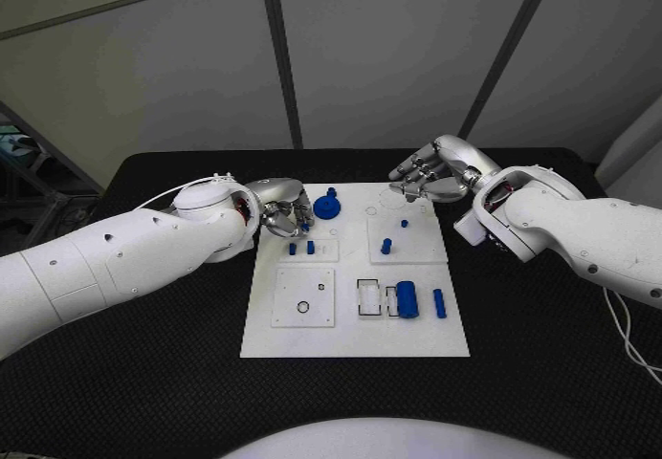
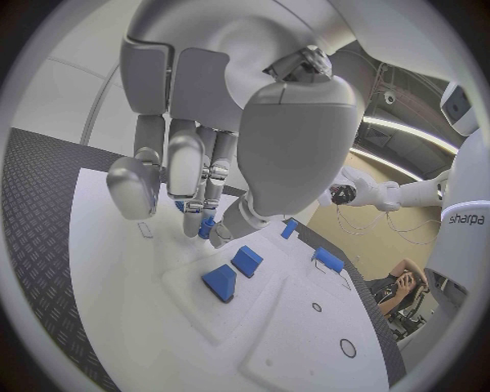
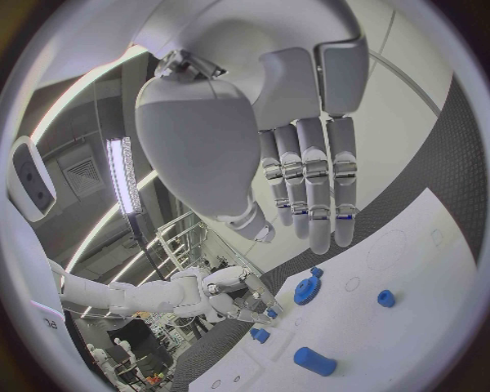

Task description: Assemble the parts on the task board

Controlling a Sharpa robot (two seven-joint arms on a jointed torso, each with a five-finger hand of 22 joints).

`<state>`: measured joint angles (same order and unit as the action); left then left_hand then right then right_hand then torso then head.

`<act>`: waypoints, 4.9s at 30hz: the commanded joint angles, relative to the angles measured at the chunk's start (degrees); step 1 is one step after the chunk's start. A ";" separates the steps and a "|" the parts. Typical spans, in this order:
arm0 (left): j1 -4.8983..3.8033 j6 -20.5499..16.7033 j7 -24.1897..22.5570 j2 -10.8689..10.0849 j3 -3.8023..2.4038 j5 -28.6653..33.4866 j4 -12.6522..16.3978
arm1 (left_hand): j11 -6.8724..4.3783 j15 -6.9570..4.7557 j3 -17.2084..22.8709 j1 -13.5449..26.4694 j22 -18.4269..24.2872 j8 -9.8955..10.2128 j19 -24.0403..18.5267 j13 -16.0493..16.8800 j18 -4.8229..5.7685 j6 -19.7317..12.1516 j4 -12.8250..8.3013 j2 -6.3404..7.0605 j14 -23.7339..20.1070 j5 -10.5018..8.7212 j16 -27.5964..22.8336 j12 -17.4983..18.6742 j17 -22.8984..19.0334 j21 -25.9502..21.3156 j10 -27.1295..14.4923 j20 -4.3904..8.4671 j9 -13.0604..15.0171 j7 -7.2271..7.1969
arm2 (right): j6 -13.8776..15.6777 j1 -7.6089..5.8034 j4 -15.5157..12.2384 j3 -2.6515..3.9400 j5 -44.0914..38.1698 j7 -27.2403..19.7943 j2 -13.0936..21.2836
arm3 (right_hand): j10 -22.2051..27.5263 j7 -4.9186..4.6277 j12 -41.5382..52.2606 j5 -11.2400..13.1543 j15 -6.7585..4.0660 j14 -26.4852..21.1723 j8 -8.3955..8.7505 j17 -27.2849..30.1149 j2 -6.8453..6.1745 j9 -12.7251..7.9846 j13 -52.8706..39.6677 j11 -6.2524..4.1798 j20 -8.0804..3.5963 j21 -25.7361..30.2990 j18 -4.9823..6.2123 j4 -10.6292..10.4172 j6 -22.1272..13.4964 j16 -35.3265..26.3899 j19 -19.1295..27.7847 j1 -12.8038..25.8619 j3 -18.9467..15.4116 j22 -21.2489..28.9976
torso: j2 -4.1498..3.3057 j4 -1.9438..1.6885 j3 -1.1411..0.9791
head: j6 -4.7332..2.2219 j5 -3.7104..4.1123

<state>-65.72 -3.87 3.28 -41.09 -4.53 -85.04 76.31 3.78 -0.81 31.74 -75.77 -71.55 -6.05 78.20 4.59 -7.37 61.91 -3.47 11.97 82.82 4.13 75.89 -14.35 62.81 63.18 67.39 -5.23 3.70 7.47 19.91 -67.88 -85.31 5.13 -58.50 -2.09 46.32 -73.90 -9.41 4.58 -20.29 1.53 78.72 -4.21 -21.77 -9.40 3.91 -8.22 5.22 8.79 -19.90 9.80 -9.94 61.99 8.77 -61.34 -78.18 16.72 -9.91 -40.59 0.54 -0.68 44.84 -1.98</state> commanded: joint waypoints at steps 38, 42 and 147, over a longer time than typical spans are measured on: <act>-0.02 -6.10 -3.61 -2.64 -0.06 3.16 0.99 | 2.51 2.41 -12.92 -0.22 5.21 2.47 -3.32 -0.65 -0.40 -8.37 1.64 0.05 -2.33 0.11 -2.13 0.93 -6.48 -9.17 -12.18 -1.81 0.00 -0.75 | 0.13 -0.07 0.11 0.03 -0.07 -0.27 0.13 | 0.76 -0.09 0.21 -0.29 0.39 0.06 0.21 0.15 -0.24 0.05 -0.05 0.05 -0.04 0.28 0.68 -0.06 -0.51 -0.30 -0.31 -0.40 0.32 0.17 | 0.06 -0.02 0.02 | -0.40 -0.19; -0.02 -6.90 -4.19 -3.41 -0.11 4.20 1.21 | 2.66 2.44 -15.89 -1.45 5.95 2.38 -3.39 -0.63 -0.54 -9.52 2.52 -0.59 -2.62 0.17 -2.36 -0.21 -7.51 -10.44 -13.31 -1.91 0.06 -0.94 | 0.14 -0.07 0.17 0.03 -0.07 -0.26 0.16 | 0.79 -0.11 0.20 -0.29 0.40 0.03 0.22 0.16 -0.25 0.04 -0.05 0.06 -0.04 0.30 0.67 -0.07 -0.54 -0.33 -0.30 -0.39 0.32 0.18 | 0.00 0.05 0.02 | -0.47 -0.31; 3.19 -4.06 -23.96 -18.43 -1.74 85.52 13.72 | 5.46 7.40 -21.11 1.88 46.53 1.86 -19.30 -0.98 -3.16 -4.04 10.22 -9.28 -24.83 0.26 -55.26 -6.10 -56.94 -58.68 -14.52 -7.48 0.08 4.58 | -9.63 1.78 2.85 -3.03 -45.70 15.81 -4.82 | 2.66 2.04 6.36 8.32 -2.98 8.39 -1.96 -50.75 2.44 1.06 3.40 -2.03 -4.28 -47.97 -2.89 8.89 5.52 68.73 -11.69 -7.31 9.03 -44.85 | 1.05 0.12 0.13 | -1.00 1.51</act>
<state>-62.46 -8.72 -19.68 -59.59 -6.23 0.31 90.01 9.13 6.55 10.66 -73.37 -25.09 -4.00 58.45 3.62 -9.64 57.73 7.18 2.92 57.45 4.35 20.82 -20.63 5.96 4.78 52.53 -12.70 3.83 11.67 8.45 -66.02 -82.29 2.07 -102.94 13.21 41.48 -69.94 -7.37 10.80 -12.27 -1.06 84.15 -5.99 -72.44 -7.51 4.97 -4.82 4.09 4.80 -67.56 8.00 -1.28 67.14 77.26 -73.11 -85.22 25.68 -54.71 -39.50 0.63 -0.55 43.82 -0.49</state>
